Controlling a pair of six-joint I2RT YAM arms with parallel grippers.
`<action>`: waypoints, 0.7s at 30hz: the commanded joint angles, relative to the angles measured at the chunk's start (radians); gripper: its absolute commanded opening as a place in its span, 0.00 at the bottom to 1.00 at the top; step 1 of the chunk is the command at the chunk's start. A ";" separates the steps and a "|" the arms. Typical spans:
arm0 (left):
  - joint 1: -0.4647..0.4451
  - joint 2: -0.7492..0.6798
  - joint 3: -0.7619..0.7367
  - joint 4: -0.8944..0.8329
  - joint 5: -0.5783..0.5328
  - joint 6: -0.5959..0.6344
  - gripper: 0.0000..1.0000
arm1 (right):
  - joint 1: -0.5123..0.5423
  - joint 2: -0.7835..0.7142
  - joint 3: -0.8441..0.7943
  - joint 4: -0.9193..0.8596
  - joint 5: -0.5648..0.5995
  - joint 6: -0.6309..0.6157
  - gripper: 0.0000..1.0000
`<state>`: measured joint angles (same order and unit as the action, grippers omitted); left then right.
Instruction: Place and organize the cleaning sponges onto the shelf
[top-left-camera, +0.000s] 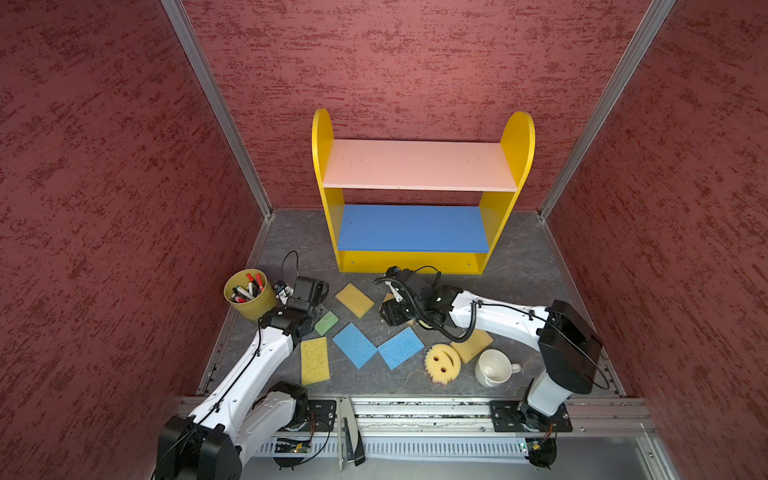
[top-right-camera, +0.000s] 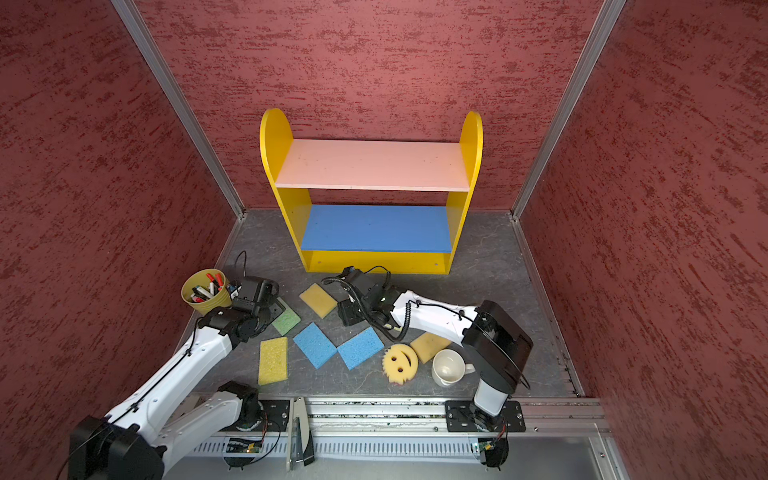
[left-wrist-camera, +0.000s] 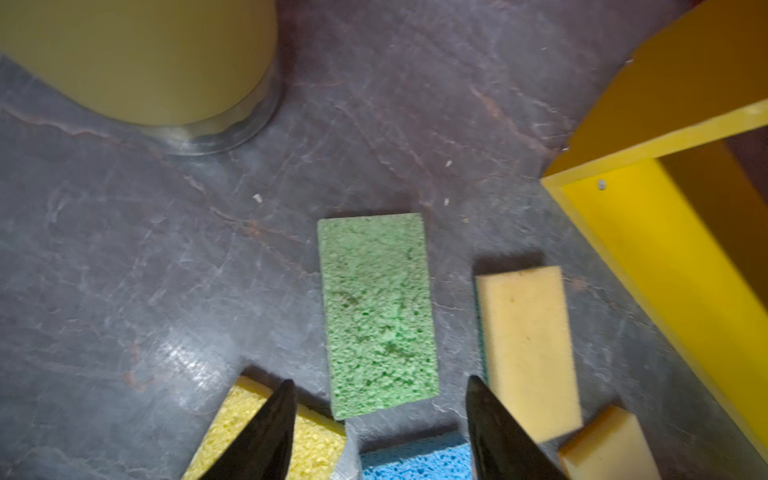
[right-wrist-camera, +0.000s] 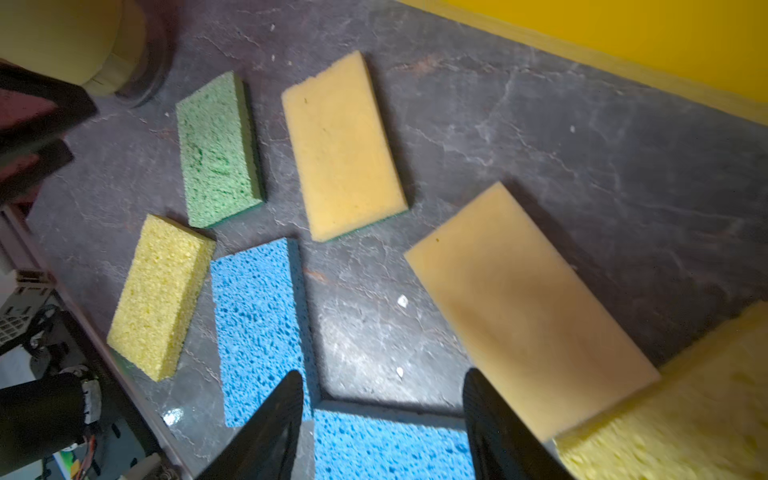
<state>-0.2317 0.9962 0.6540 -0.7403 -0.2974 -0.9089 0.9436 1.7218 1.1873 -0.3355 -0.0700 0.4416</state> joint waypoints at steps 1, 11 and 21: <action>0.031 0.063 -0.015 -0.006 0.044 -0.005 0.68 | 0.005 0.022 0.037 0.051 -0.044 -0.022 0.63; 0.072 0.170 -0.066 0.127 0.084 0.025 0.50 | 0.005 0.037 0.023 0.039 -0.038 -0.021 0.63; 0.101 0.105 -0.170 0.273 0.142 0.036 0.54 | 0.005 0.085 0.051 0.036 -0.059 -0.027 0.63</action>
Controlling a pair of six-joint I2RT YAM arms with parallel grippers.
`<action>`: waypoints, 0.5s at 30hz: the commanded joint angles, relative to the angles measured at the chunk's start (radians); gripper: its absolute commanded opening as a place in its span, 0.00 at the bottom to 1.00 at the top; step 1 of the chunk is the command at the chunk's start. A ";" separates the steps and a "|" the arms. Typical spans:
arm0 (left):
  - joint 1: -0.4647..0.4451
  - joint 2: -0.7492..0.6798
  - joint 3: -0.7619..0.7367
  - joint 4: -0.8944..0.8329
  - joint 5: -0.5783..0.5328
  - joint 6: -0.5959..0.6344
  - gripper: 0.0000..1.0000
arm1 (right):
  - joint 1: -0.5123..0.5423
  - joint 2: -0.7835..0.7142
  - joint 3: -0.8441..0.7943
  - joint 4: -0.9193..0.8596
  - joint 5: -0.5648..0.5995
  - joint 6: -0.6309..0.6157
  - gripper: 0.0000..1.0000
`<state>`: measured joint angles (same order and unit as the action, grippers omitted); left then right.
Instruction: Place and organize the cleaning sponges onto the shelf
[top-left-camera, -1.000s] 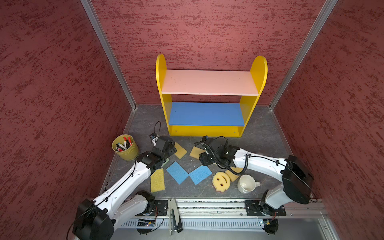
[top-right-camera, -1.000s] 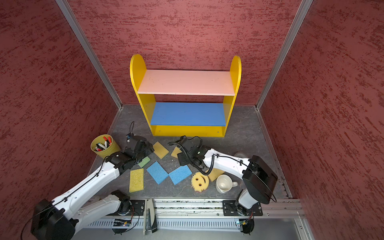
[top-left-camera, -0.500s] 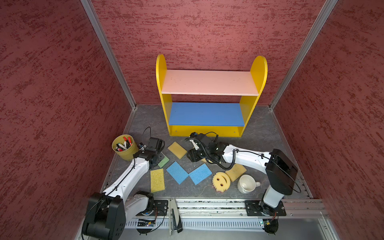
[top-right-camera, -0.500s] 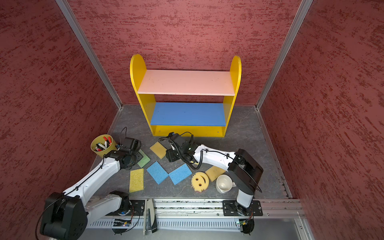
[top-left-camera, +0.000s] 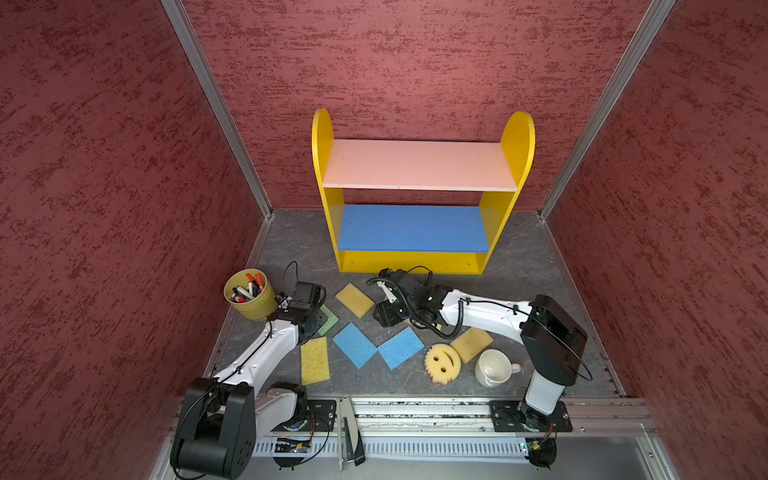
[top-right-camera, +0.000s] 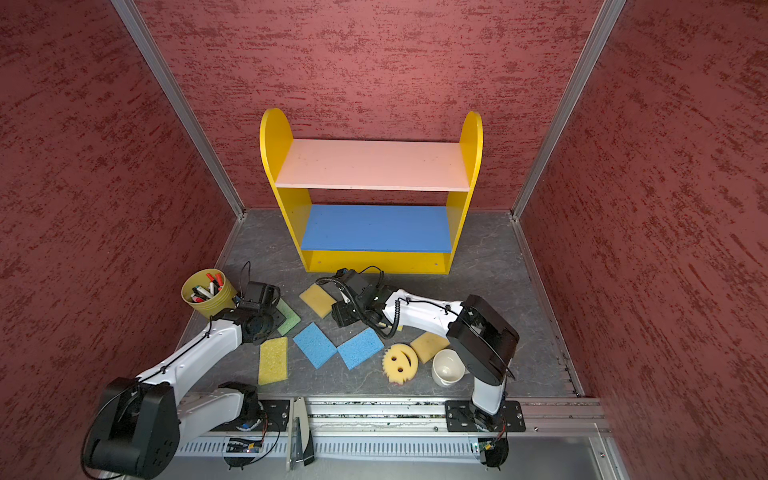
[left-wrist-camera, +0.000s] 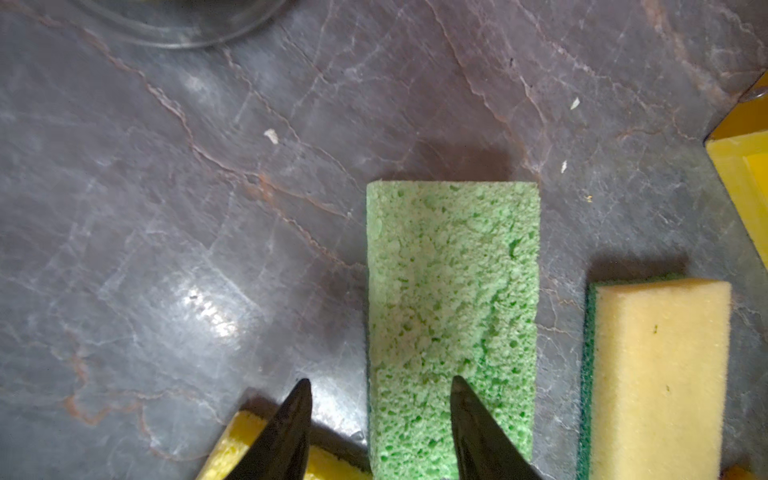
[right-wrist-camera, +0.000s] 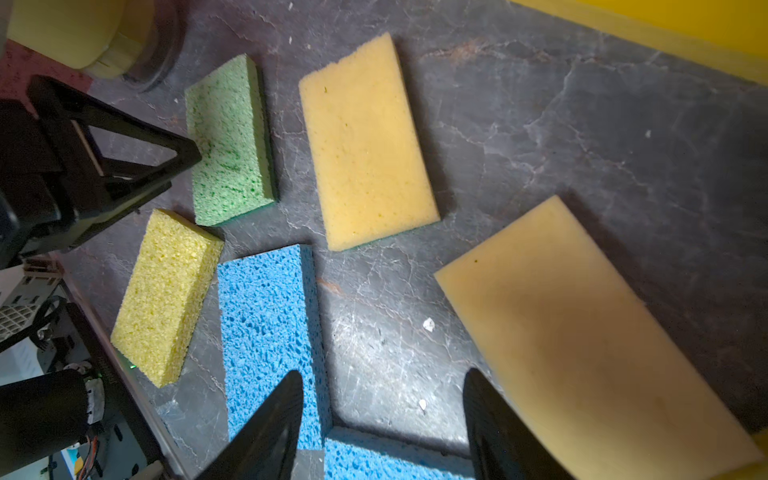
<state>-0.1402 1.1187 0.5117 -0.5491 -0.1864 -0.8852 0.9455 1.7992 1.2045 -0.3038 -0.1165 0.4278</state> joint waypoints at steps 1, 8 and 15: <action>0.010 -0.020 -0.037 0.100 0.038 0.013 0.54 | 0.004 0.008 0.036 0.001 -0.014 -0.014 0.63; 0.013 0.015 -0.060 0.180 0.051 0.020 0.49 | 0.004 0.015 0.034 -0.003 -0.019 -0.011 0.64; 0.014 0.056 -0.048 0.183 0.054 0.026 0.41 | 0.003 0.015 0.032 -0.009 -0.009 -0.012 0.64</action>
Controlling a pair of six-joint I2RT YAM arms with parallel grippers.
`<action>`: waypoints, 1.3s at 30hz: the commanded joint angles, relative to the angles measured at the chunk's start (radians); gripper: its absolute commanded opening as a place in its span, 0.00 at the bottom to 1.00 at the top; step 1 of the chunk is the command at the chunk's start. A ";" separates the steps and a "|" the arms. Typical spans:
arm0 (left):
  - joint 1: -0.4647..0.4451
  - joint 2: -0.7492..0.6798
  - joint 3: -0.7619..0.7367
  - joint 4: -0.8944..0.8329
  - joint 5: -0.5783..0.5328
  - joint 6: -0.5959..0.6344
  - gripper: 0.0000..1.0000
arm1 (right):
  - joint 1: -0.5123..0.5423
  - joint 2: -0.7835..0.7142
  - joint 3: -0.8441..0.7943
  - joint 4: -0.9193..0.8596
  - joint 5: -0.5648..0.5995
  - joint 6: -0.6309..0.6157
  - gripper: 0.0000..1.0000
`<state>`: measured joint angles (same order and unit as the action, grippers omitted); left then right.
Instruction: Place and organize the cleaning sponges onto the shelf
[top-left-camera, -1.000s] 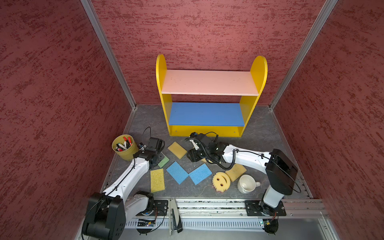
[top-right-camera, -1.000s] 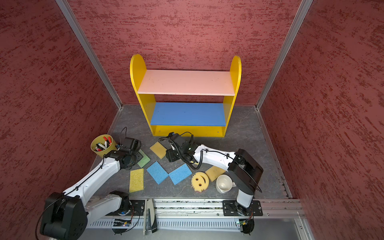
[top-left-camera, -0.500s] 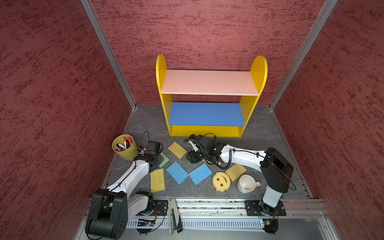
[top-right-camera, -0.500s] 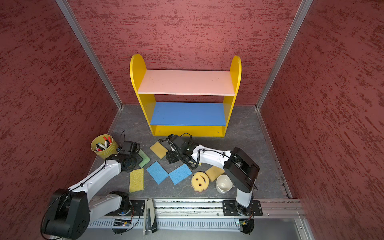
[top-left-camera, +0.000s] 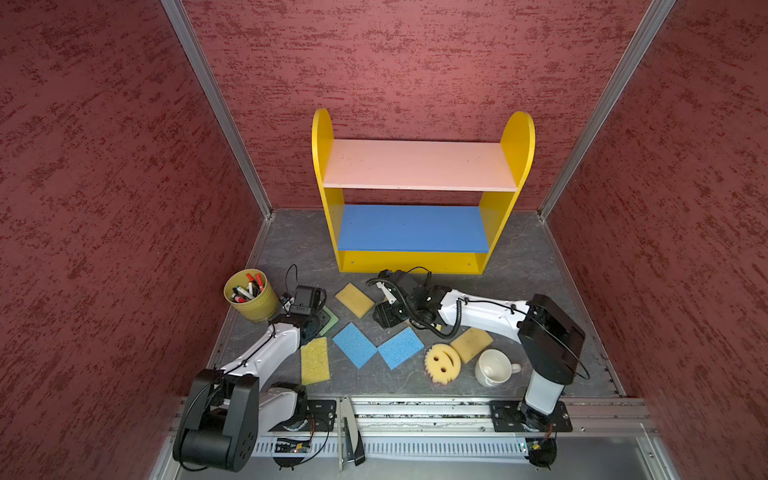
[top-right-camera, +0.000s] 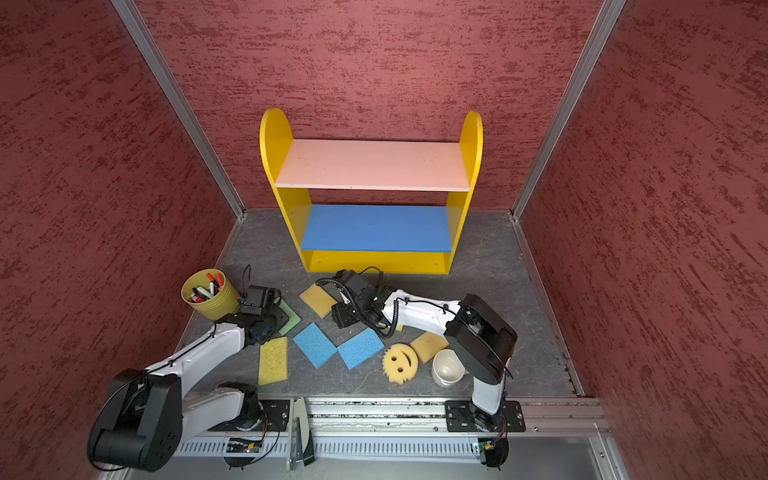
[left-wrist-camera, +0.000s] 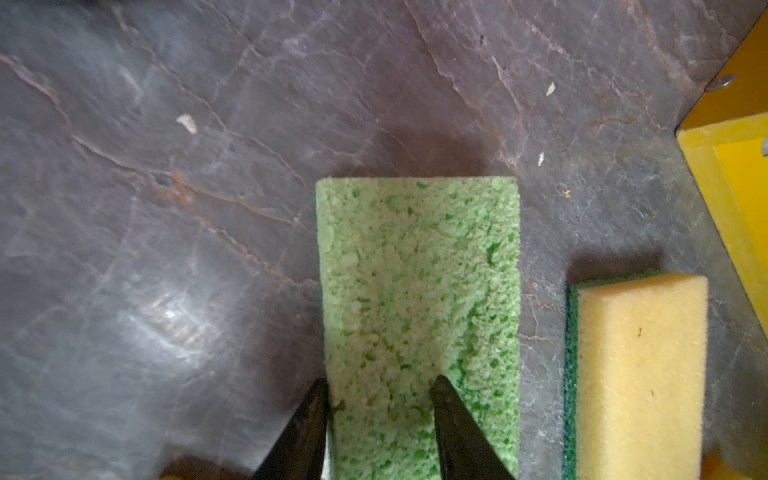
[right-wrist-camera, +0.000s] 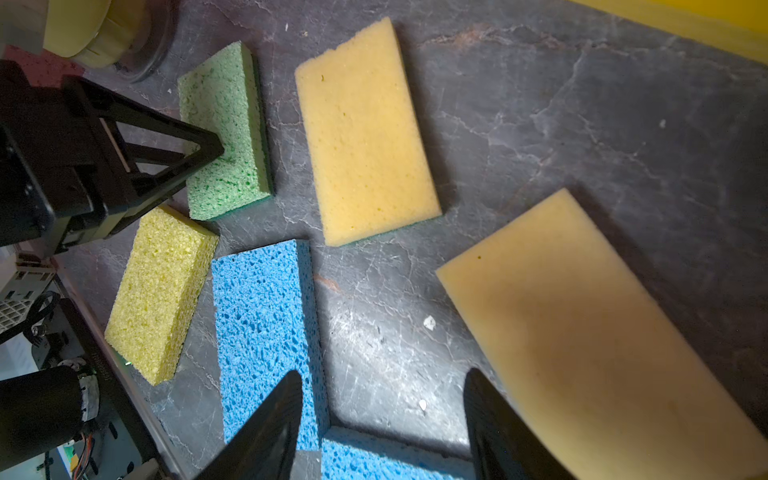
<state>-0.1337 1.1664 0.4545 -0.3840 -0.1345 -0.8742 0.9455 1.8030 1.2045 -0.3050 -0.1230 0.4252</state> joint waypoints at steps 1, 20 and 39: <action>0.008 0.007 0.009 0.018 0.002 0.015 0.40 | 0.005 0.011 0.032 -0.007 -0.004 -0.011 0.64; 0.014 -0.004 0.016 0.008 -0.004 0.059 0.10 | 0.002 0.054 0.108 0.009 -0.112 -0.006 0.65; 0.011 -0.176 0.141 -0.176 0.057 0.160 0.00 | -0.031 0.026 0.104 0.175 -0.338 0.060 0.80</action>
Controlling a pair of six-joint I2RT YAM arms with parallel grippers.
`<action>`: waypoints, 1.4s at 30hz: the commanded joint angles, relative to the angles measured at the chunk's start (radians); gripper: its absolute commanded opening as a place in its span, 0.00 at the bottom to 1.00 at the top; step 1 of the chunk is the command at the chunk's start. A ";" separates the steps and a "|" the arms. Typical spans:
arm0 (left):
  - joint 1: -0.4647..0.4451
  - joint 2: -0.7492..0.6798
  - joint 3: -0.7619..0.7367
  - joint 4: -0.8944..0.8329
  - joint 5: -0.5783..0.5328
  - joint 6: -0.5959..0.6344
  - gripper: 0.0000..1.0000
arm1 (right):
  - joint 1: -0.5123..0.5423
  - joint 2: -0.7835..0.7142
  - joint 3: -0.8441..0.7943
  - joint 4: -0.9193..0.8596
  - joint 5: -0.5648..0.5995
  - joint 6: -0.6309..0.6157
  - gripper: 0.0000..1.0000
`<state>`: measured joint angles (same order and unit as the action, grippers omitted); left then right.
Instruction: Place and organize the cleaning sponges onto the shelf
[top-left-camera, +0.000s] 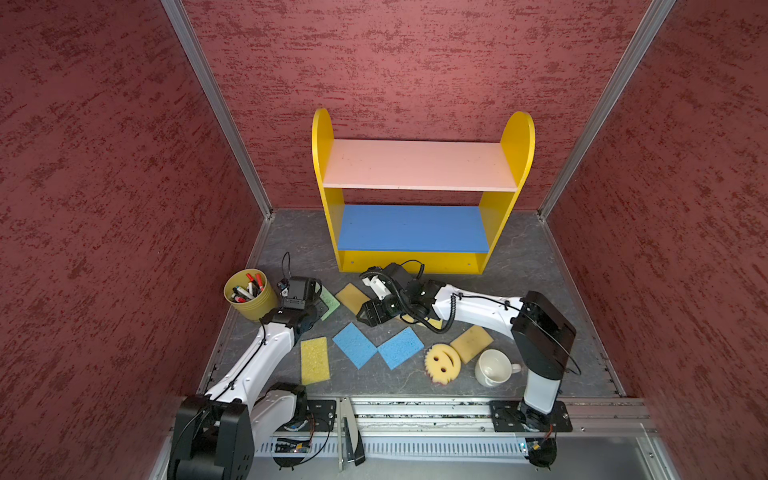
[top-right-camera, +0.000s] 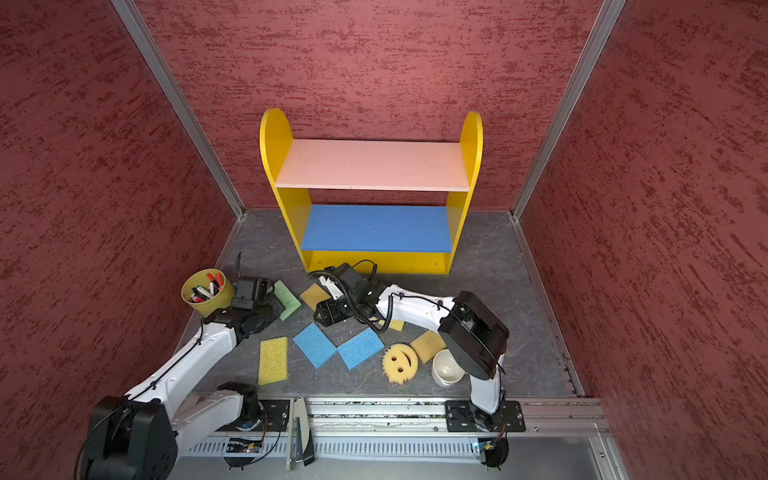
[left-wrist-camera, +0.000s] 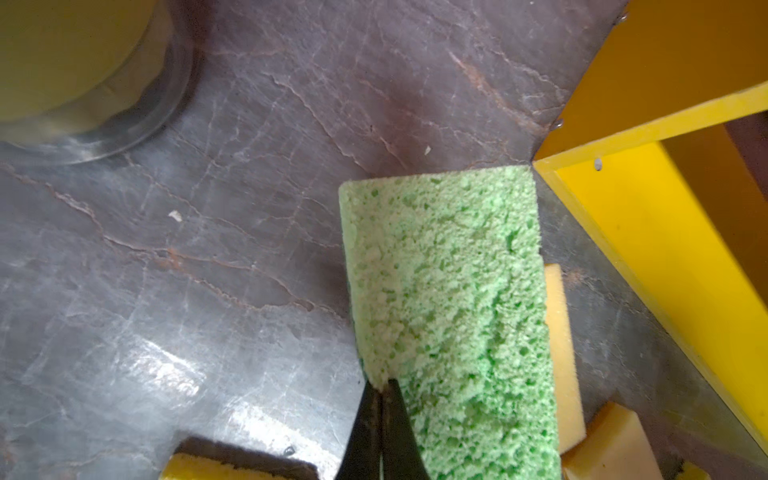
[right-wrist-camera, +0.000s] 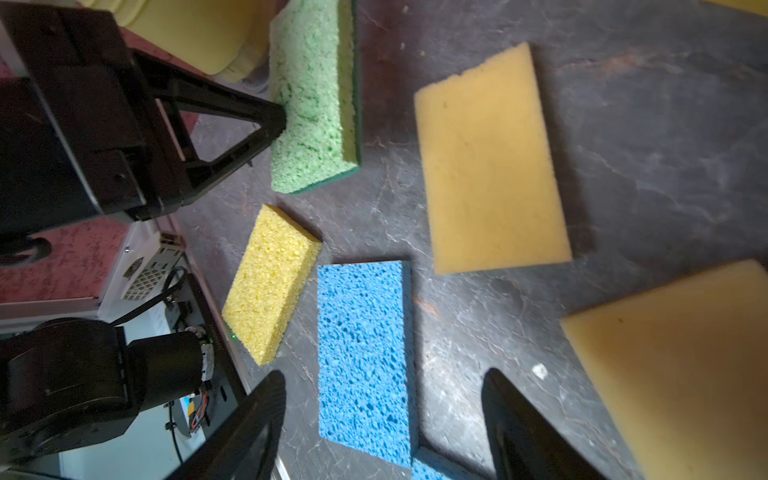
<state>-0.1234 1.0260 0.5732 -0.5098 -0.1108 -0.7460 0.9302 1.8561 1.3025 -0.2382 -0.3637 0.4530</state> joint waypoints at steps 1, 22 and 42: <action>-0.001 -0.052 0.026 -0.065 0.046 0.031 0.00 | -0.020 -0.028 0.007 0.129 -0.109 0.043 0.81; -0.174 -0.129 0.137 -0.178 0.051 -0.039 0.00 | -0.055 0.084 0.073 0.276 -0.241 0.211 0.63; -0.198 -0.176 0.137 -0.166 0.006 -0.078 0.62 | -0.053 0.080 -0.044 0.491 -0.220 0.387 0.03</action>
<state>-0.3153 0.8871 0.6922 -0.6815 -0.0868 -0.8055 0.8738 1.9396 1.2881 0.1753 -0.6151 0.7990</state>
